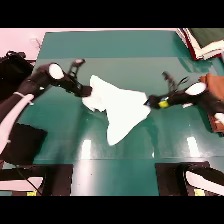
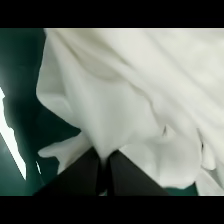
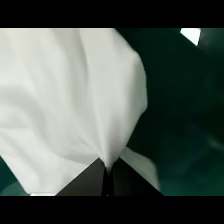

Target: Fold the shirts.

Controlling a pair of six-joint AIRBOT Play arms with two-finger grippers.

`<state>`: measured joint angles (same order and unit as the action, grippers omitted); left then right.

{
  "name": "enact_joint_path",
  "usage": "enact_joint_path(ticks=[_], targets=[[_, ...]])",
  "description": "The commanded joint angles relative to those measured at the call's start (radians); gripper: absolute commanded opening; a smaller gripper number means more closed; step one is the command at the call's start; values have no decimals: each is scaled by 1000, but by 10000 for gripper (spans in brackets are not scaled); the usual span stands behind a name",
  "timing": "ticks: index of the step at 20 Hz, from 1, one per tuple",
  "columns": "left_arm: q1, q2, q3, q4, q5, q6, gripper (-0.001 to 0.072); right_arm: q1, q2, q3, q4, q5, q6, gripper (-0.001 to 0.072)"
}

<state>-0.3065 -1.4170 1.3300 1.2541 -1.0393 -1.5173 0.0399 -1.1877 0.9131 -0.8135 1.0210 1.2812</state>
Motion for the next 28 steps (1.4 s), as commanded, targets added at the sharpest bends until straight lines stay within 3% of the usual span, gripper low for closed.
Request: enact_joint_path(ticks=[1, 7, 12, 18, 22, 28], targets=[[71, 169, 72, 109, 10, -19, 29, -143, 156, 189, -105, 124, 1, 18], [106, 496, 300, 157, 6, -19, 29, -336, 381, 523, -104, 245, 1, 18], [106, 657, 446, 155, 6, -19, 28, -451, 434, 718, -104, 336, 2, 18], [106, 581, 404, 73, -48, -19, 29, -287, 289, 763, -109, 351, 39, 18], [106, 525, 389, 74, -53, 8, 29, -137, 166, 764, -202, 332, 40, 18], [106, 536, 614, 74, -135, 8, 29, -132, 228, 764, -211, 353, 46, 18]])
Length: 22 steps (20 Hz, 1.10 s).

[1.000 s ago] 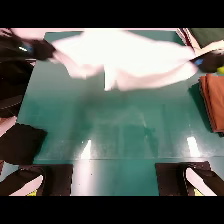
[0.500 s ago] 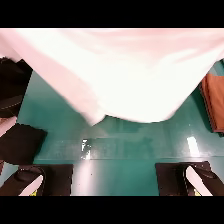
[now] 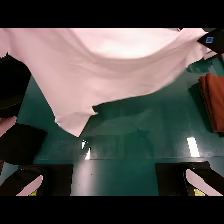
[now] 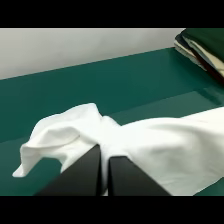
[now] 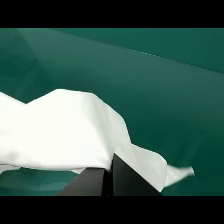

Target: Fold the shirts.

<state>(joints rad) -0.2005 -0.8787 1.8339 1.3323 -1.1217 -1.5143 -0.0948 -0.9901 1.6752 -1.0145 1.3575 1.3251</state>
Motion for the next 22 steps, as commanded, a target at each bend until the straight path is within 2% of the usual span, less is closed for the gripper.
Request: enact_joint_path(ticks=[1, 4, 9, 13, 17, 20, 22], targets=[[0, -2, 164, -4, -67, 5, 29, -17, 63, 2, -10, 34, 3, 18], [0, -2, 286, -10, -70, 4, 28, -101, 149, 2, -10, 100, 26, 18], [0, -28, 247, -93, -67, 5, 27, -253, 151, -1, -11, 208, 70, 17], [-5, -147, 50, -91, -90, 32, 28, -200, -26, -2, -138, 262, 134, 18], [-5, -411, -76, -92, -80, 32, 29, -84, -269, -120, -298, 256, 161, 18], [-5, -627, -80, -92, 10, 58, 29, -68, -431, -177, -321, 193, 196, 17], [-3, -707, -80, -91, 80, 58, 29, -68, -502, -162, -320, 140, 219, 18]])
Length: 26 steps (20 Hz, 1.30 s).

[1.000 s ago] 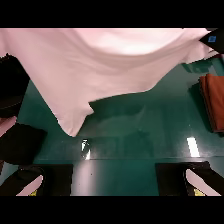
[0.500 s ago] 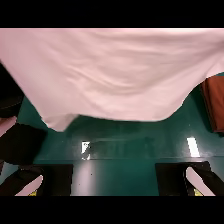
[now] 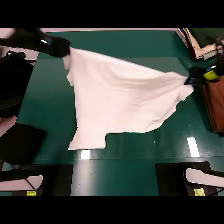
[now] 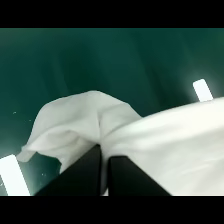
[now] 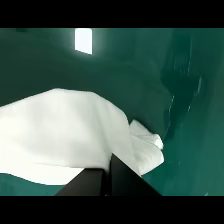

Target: Fold the shirts.

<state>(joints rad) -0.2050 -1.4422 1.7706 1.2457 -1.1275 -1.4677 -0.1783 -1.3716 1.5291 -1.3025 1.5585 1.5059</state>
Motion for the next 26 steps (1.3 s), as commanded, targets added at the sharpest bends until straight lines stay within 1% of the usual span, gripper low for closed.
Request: enact_joint_path(ticks=[1, 3, 5, 6, 7, 8, 9, 11, 12, 14, 16, 18, 21, 23, 25, 26], targets=[[2, -166, -17, -4, 114, 11, 29, 16, -144, 6, -32, -78, 42, 18], [3, -180, -17, 8, 145, 11, 29, 16, -181, 67, -25, -103, 42, 18], [6, -179, -4, 19, 137, 11, 32, 15, -198, 137, -26, -112, 42, 23], [13, -175, 11, 23, 113, 10, 99, 11, -203, 177, -25, -109, 42, 183], [29, -170, 32, 26, 77, 6, 467, 1, -202, 207, -25, -103, 42, 397], [53, -159, 54, 26, 26, -23, 574, -11, -201, 243, -24, -71, 39, 408], [87, -134, 61, 26, -22, -26, 550, -21, -198, 266, -24, -35, 34, 408], [153, -79, 47, 26, -121, -26, 549, -43, -160, 250, -24, 18, 4, 407], [183, -43, 8, 26, -154, -24, 549, -47, -125, 206, -24, 18, -8, 406], [224, 52, -155, 26, -161, -24, 549, -47, -47, 91, -24, -7, -23, 405], [232, 156, -379, 23, -129, -25, 549, -39, 24, -29, -16, -46, -27, 405], [232, 244, -623, -47, -63, -24, 548, -31, 82, -132, 34, -85, -44, 405], [209, 275, -884, -164, 27, -14, 549, -31, 133, -235, 107, -133, -51, 405], [133, 275, -991, -195, 117, -5, 549, -31, 151, -283, 106, -145, -51, 405], [60, 275, -1042, -207, 204, -28, 548, -33, 151, -311, 103, -137, -51, 405], [39, 275, -1052, -219, 224, -29, 548, -33, 151, -322, 103, -137, -53, 405]])
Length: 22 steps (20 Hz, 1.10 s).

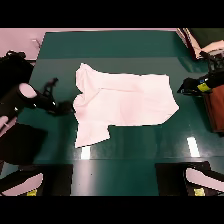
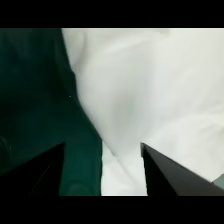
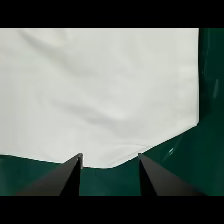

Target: Fold the shirts.

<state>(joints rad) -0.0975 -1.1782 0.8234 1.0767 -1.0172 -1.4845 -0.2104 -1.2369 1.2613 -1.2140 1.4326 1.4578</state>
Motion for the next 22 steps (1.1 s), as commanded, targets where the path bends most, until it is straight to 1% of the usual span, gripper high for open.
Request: enact_joint_path(ticks=[1, 5, 6, 7, 9, 10, 12, 14, 16, 18, 19, 20, 21, 22], targets=[[-87, 11, -106, -56, 121, -11, 548, -1, 16, -68, 15, -15, -5, 405], [-108, 10, -106, -69, 135, -11, 547, -18, 14, -167, 12, -48, -5, 405], [-108, 10, -106, -69, 136, -11, 529, -38, 14, -204, 11, -56, -4, 405], [-108, 10, -106, -69, 140, -11, 397, -63, 13, -242, 11, -61, -4, 406], [-108, 10, -106, -70, 164, -10, 95, -120, 11, -323, 12, -77, -4, 407], [-108, 10, -105, -71, 178, -7, 30, -144, 8, -362, 23, -92, -4, 408], [-108, 10, -102, -75, 187, -10, 29, -179, -18, -428, 74, -124, -13, 410], [-108, 11, -84, -75, 177, -10, 29, -184, -67, -460, 161, -163, -34, 410], [-108, 12, -50, -74, 156, -7, 29, -164, -112, -472, 270, -221, -63, 410], [-108, 12, -12, -74, 138, -8, 29, -110, -146, -460, 297, -282, -63, 410], [-108, 12, 6, -74, 131, -7, 29, -76, -160, -449, 299, -311, -63, 385], [-108, 12, 26, -74, 122, -7, 29, -47, -167, -438, 297, -333, -63, 252], [-108, 12, 53, -71, 107, -7, 29, -20, -167, -424, 297, -344, -68, 50], [-107, 14, 92, -60, 79, -8, 29, -1, -159, -401, 296, -340, -80, 18]])
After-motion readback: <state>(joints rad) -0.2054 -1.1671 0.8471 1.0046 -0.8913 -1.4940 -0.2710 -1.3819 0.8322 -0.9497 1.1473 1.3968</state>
